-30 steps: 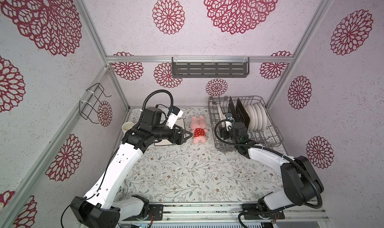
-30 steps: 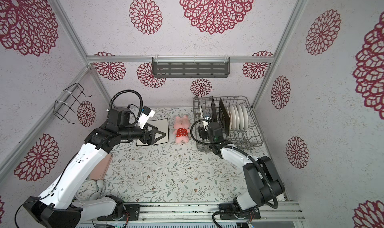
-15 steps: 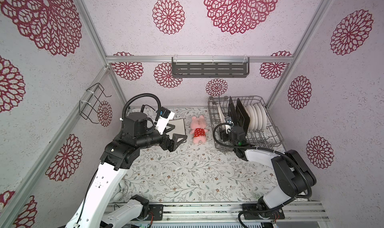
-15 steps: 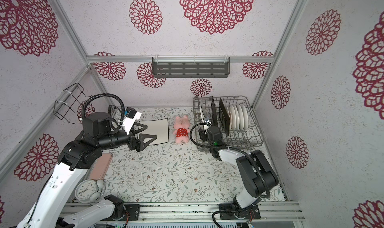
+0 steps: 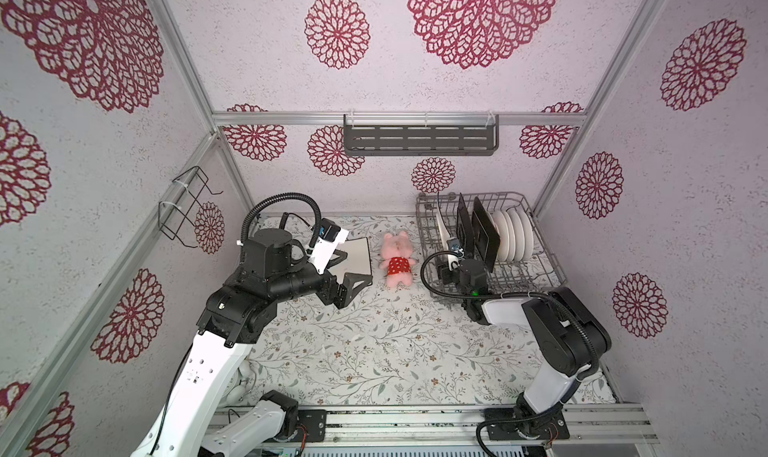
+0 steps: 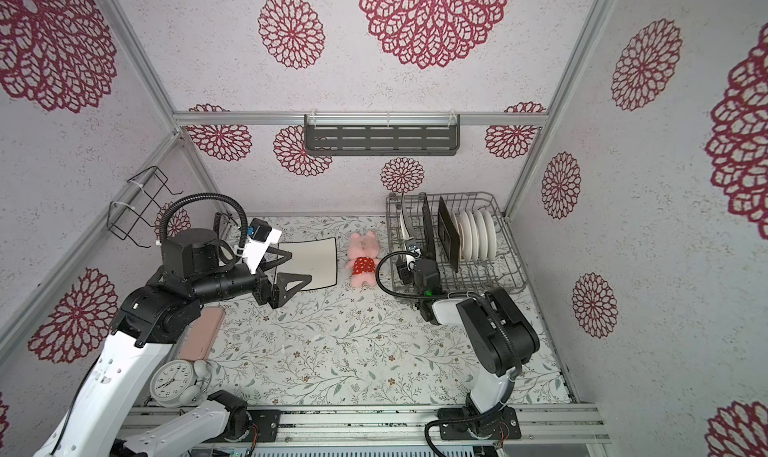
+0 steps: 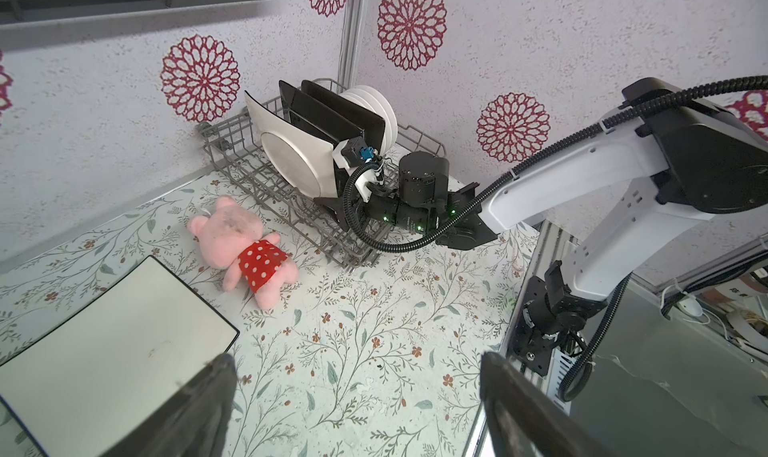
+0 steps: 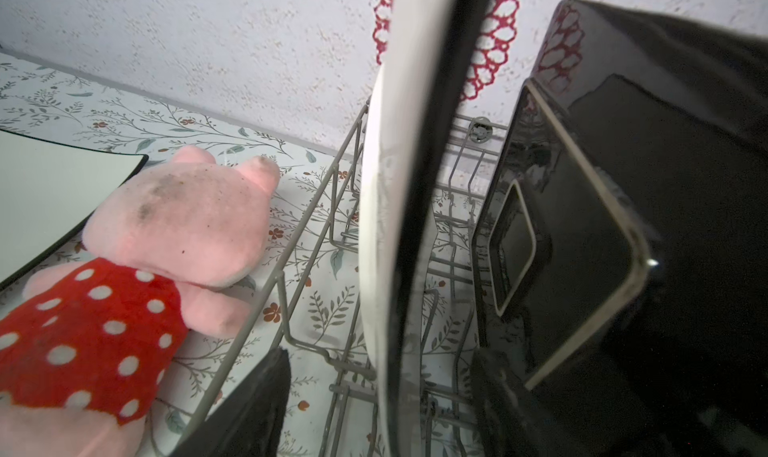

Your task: Unload the plates from the dish rack

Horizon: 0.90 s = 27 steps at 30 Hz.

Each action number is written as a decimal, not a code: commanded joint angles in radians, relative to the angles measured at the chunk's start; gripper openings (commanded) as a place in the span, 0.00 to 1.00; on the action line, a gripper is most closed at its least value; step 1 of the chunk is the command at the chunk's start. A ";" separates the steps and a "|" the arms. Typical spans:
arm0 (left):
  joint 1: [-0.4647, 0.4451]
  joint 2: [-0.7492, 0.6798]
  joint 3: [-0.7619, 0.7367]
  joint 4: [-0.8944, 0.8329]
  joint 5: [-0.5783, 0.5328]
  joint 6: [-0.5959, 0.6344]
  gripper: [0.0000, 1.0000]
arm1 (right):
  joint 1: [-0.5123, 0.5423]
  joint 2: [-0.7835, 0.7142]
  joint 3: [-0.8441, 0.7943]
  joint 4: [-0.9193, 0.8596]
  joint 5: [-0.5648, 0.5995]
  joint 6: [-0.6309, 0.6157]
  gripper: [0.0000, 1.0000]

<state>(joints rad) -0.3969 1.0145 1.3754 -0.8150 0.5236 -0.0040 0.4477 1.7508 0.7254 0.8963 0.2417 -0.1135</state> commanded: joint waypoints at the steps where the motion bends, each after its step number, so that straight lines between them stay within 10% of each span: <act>1: -0.005 -0.004 0.016 -0.002 -0.008 0.045 0.94 | -0.006 0.019 0.021 0.109 0.030 -0.018 0.72; 27: -0.005 0.022 0.042 -0.028 -0.040 0.086 0.97 | -0.006 0.188 -0.028 0.497 0.036 -0.023 0.54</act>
<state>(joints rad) -0.3969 1.0279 1.3907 -0.8345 0.4889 0.0383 0.4477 1.9381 0.7002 1.2694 0.2691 -0.1387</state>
